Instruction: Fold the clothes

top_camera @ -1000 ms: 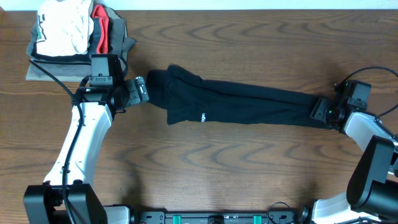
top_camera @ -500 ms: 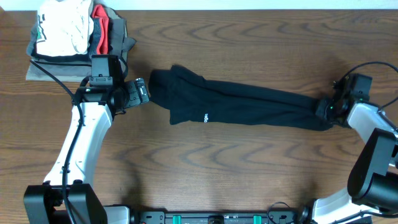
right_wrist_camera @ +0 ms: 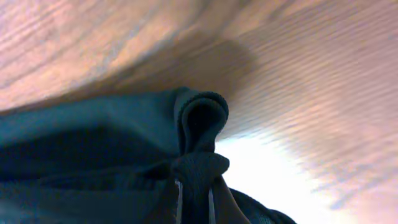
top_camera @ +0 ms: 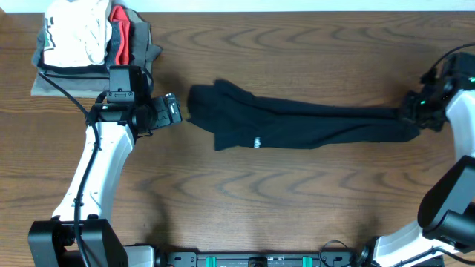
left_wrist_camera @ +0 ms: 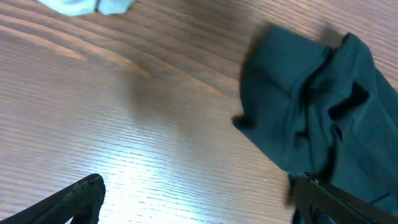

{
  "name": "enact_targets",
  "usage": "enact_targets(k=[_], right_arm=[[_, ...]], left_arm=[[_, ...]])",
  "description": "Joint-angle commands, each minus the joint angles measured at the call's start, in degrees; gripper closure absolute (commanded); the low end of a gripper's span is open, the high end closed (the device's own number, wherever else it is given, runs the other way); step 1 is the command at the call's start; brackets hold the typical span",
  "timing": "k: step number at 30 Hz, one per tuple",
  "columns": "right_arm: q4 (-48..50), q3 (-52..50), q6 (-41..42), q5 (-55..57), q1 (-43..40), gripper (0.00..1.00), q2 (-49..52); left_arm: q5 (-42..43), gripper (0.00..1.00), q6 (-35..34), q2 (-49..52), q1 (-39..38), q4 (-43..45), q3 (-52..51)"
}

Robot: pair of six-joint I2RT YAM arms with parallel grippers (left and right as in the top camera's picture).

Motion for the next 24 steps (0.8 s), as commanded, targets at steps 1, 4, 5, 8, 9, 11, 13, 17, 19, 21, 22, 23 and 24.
enact_targets(k=[1, 4, 5, 8, 9, 11, 13, 17, 19, 21, 22, 23, 24], right_arm=[[-1.4, 2.25, -2.78, 0.39, -2.78, 0.98, 0.13], [-1.62, 2.73, -2.78, 0.39, -3.74, 0.98, 0.13], [-1.64, 2.89, -2.78, 0.37, -3.72, 0.98, 0.13], [-2.23, 3.76, -2.82, -0.57, -2.64, 0.98, 0.13], [-2.54, 4.07, -2.89, -1.2, -1.99, 0.98, 0.11], [-3.21, 4.52, -3.23, -3.04, -0.15, 0.98, 0.11], [-3.56, 4.55, -3.19, -4.79, 1.99, 0.98, 0.09], [-3.69, 4.52, -0.28, -5.86, 8.52, 0.98, 0.11], [-3.37, 4.52, 0.83, -5.81, 12.41, 0.98, 0.11], [-3.13, 4.52, 2.05, -5.68, 15.63, 0.98, 0.13], [-2.99, 4.52, 2.89, -5.53, 17.49, 0.98, 0.13], [-2.73, 4.52, 3.65, -5.29, 19.26, 0.97, 0.13], [-2.34, 4.52, 4.39, -4.98, 20.85, 0.97, 0.13]], left_arm=[[2.12, 0.02, 0.72, -1.07, -0.09, -0.15, 0.98], [2.49, 0.02, 0.74, -1.07, -0.44, -0.17, 0.98], [2.97, 0.02, 0.74, -1.07, -0.57, -0.15, 0.98], [3.61, 0.02, 0.74, -1.07, -0.57, 0.26, 0.98], [3.58, 0.02, 0.74, -1.07, -0.57, 0.42, 0.98], [3.58, 0.02, 0.74, -1.07, -0.57, 0.72, 0.98], [3.58, 0.02, 0.74, -1.07, -0.57, 1.07, 0.98], [3.58, 0.02, 0.72, -1.07, -0.57, 1.36, 0.98], [3.58, 0.02, 0.74, -1.07, -0.57, 1.53, 0.98], [3.58, 0.02, 0.74, -1.07, -0.57, 1.64, 0.98], [3.58, 0.02, 0.74, -1.07, -0.57, 1.75, 0.98], [3.58, 0.02, 0.74, -1.07, -0.57, 1.81, 0.98], [3.58, 0.02, 0.74, -1.07, -0.57, 1.95, 0.98]])
